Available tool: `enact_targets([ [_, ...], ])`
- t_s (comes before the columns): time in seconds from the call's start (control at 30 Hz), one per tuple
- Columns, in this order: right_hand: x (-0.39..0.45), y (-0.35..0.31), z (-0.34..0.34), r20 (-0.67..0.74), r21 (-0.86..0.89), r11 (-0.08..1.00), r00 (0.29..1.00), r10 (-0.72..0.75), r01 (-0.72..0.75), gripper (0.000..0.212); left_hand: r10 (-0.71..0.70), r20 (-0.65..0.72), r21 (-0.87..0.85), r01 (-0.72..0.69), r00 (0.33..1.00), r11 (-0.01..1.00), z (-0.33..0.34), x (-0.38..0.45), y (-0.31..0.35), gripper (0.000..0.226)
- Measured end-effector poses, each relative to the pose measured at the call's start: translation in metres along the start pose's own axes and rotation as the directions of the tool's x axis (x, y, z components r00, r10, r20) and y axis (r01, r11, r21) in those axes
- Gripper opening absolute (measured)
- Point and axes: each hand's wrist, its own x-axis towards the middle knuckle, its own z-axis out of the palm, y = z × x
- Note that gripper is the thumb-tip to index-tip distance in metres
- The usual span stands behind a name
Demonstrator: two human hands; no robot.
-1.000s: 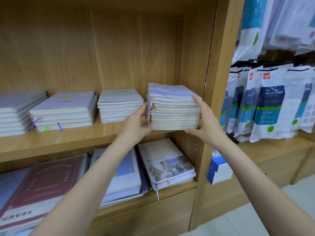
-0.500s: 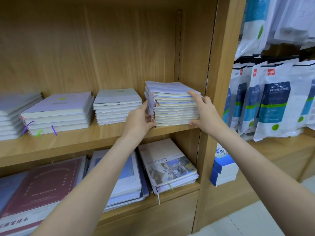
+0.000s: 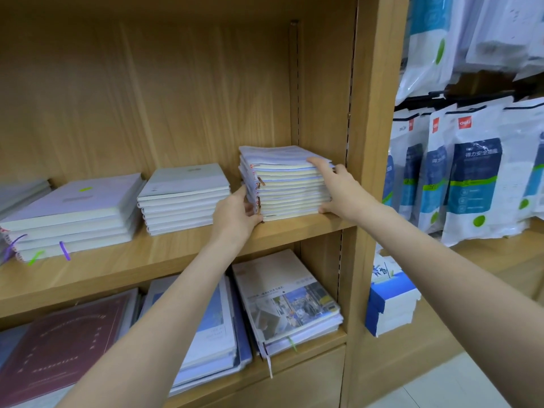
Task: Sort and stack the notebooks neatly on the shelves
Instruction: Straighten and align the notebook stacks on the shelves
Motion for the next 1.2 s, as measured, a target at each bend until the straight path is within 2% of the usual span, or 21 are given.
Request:
enact_targets([
  [0.23,0.014,0.007,0.007,-0.043,-0.046,0.999,0.999,-0.020,0.018,0.086,-0.003,0.005,0.032,0.003,1.000,0.999,0.012,0.019,-0.004,0.067],
  [0.47,0.015,0.013,0.021,-0.129,-0.030,1.000,0.992,-0.014,0.010,0.086,-0.012,-0.030,0.081,0.015,0.999,0.997,0.019,0.043,-0.023,0.091],
  [0.6,0.012,0.014,0.028,-0.174,-0.013,0.999,0.984,-0.037,0.036,0.088,0.031,0.042,0.042,-0.033,0.999,0.999,0.020,0.042,-0.025,0.094],
  [0.73,0.010,0.015,0.042,-0.231,-0.015,0.996,0.969,-0.088,0.087,0.085,0.127,0.070,-0.214,-0.110,0.989,0.971,0.020,0.046,-0.029,0.097],
  [0.8,0.009,0.018,0.046,-0.246,0.005,0.993,0.963,-0.111,0.116,0.084,0.136,0.045,-0.353,-0.112,0.990,0.929,0.022,0.047,-0.025,0.085],
  [0.9,0.010,0.023,0.050,-0.327,0.043,0.980,0.930,-0.168,0.193,0.079,0.079,-0.015,-0.533,-0.075,0.997,0.843,0.027,0.050,-0.015,0.064],
  [1.03,0.011,0.027,0.052,-0.339,0.058,0.965,0.914,-0.222,0.256,0.078,0.002,-0.048,-0.610,-0.031,0.999,0.792,0.031,0.055,-0.011,0.055],
  [1.2,0.011,0.027,0.048,-0.266,0.031,0.978,0.945,-0.192,0.207,0.078,-0.013,-0.017,-0.607,0.000,1.000,0.794,0.029,0.061,-0.014,0.052],
])
